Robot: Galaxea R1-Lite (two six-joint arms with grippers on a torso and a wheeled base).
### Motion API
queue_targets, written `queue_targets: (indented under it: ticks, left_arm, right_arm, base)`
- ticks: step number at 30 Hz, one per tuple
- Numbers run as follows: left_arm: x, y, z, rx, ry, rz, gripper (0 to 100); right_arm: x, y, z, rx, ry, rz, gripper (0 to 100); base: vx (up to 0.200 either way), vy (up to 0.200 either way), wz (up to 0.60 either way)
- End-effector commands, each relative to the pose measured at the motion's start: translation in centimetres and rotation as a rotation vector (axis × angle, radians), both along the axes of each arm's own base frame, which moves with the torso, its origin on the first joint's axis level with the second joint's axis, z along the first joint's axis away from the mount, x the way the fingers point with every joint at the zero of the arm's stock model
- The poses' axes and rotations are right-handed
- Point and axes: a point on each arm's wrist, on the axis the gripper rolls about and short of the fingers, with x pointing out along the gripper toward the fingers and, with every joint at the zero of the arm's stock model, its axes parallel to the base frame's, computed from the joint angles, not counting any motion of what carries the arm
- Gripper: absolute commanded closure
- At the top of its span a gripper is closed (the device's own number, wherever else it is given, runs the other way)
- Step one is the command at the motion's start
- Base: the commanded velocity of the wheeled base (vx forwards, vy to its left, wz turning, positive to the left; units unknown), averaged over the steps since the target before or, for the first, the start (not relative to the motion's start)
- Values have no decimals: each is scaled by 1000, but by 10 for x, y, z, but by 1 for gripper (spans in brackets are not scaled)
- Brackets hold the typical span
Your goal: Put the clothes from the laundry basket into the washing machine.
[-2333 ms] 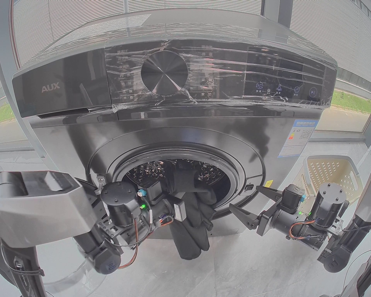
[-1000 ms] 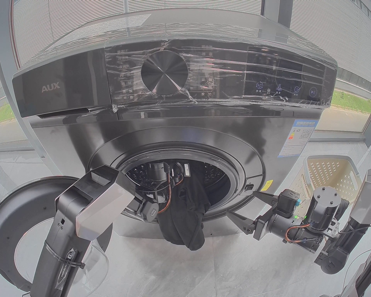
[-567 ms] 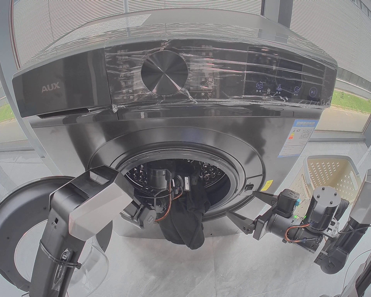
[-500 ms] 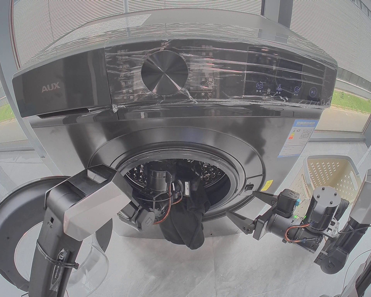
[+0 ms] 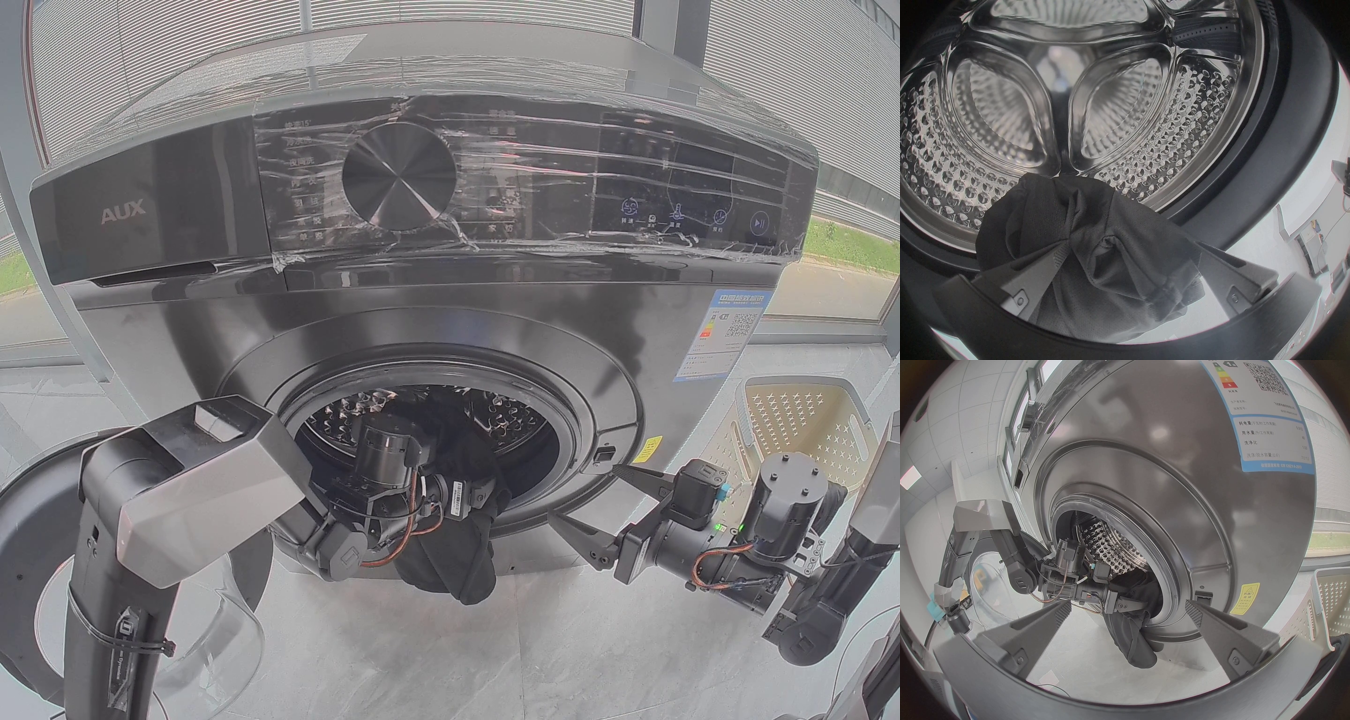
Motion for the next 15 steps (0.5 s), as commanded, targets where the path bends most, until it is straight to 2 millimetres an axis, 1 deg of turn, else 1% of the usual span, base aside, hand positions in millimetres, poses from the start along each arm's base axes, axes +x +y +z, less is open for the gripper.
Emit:
queue_targets:
  ticks: [1,5,6,11,12,13,14,15]
  left_arm:
    - [2,0,-13,13,18,3,0]
    - [6,-1,-23,18,26,6,0]
    - [7,0,-23,16,22,10,100]
    - [7,0,-29,21,33,11,100]
    - [10,0,-26,10,22,21,100]
    - [18,3,-21,-2,2,39,100]
    - [19,4,-20,-4,-2,44,100]
    - [34,11,-10,-28,-49,81,100]
  right_arm:
    - [0,0,1,2,-3,3,0]
    - [1,1,0,1,-1,1,0]
    - [1,1,0,0,0,1,0]
    - [1,1,0,1,-1,1,0]
    - [1,1,1,3,-4,1,0]
    - [1,1,1,4,-5,1,0]
    - [1,1,1,5,-6,1,0]
    - [0,0,2,7,-9,1,0]
  base:
    - [0,0,0]
    - [0,0,0]
    - [0,0,0]
    - [0,0,0]
    - [0,0,0]
    - [0,0,0]
    - [0,0,0]
    - [0,0,0]
